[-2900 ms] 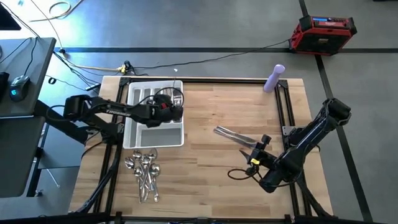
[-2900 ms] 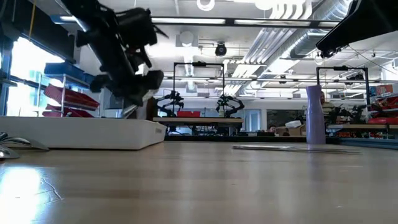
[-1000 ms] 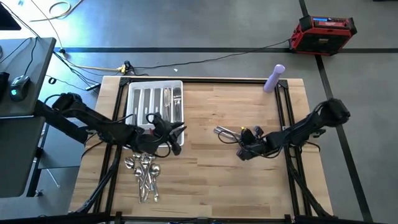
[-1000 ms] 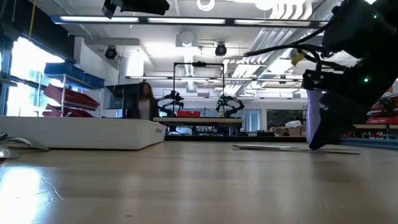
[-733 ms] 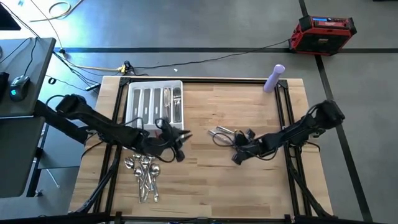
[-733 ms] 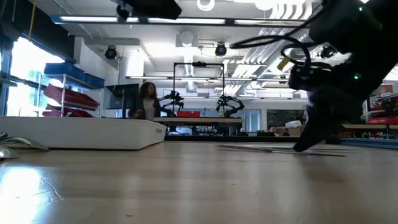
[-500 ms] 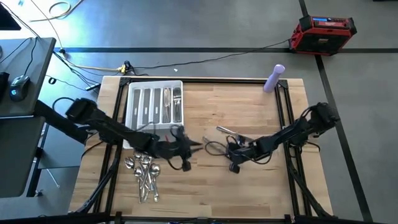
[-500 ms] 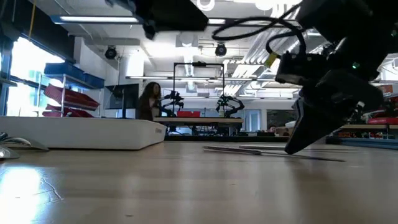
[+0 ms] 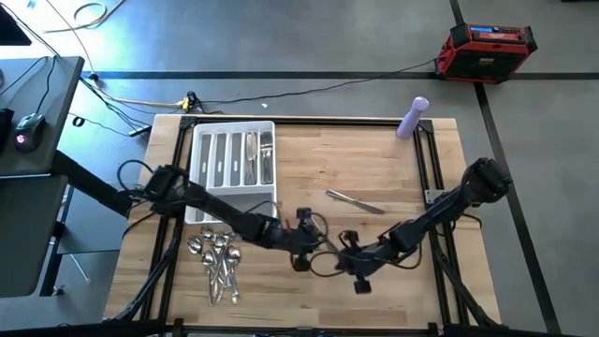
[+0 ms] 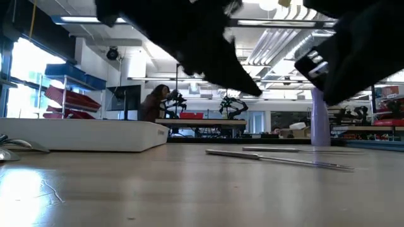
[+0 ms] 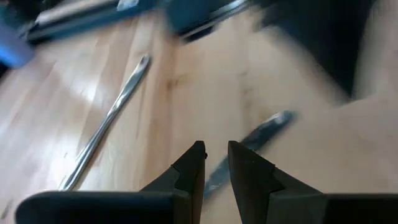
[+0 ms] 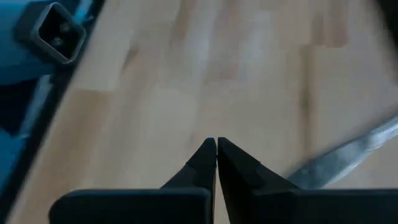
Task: Sort silverware
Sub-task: Put the knife in the silverware tray
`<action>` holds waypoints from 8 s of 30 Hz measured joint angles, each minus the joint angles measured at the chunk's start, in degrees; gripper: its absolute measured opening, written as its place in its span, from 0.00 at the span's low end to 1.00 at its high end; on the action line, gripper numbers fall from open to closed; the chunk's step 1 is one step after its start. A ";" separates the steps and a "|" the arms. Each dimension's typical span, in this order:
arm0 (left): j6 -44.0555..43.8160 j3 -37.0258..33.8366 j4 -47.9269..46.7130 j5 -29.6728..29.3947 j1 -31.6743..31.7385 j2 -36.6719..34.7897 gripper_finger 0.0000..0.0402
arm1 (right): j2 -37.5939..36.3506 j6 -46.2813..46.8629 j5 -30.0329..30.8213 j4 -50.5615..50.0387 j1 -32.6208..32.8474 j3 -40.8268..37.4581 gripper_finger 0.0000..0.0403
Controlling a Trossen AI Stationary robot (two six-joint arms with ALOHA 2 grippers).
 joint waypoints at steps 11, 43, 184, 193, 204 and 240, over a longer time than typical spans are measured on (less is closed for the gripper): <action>-15.94 4.46 -22.85 2.87 4.06 4.49 0.13 | 5.79 4.12 -3.55 -3.06 -4.35 -1.90 0.00; -9.12 3.05 -22.86 2.70 3.07 3.88 0.32 | -12.54 24.42 6.93 -1.94 -0.65 -16.21 0.00; -20.72 11.20 -20.09 11.45 2.72 10.95 0.00 | 4.57 34.18 -2.43 16.40 -12.83 -13.05 0.58; -20.71 11.08 -13.31 12.81 2.78 12.10 0.00 | 4.63 34.19 -2.16 16.81 -12.81 -13.07 0.58; -21.19 11.08 -7.84 13.04 2.79 13.90 0.00 | 4.94 32.54 -1.26 20.93 -12.79 -13.18 0.58; -9.86 10.94 -19.18 3.59 -0.19 4.52 0.05 | 7.31 13.34 -0.92 14.82 -11.32 -12.61 0.00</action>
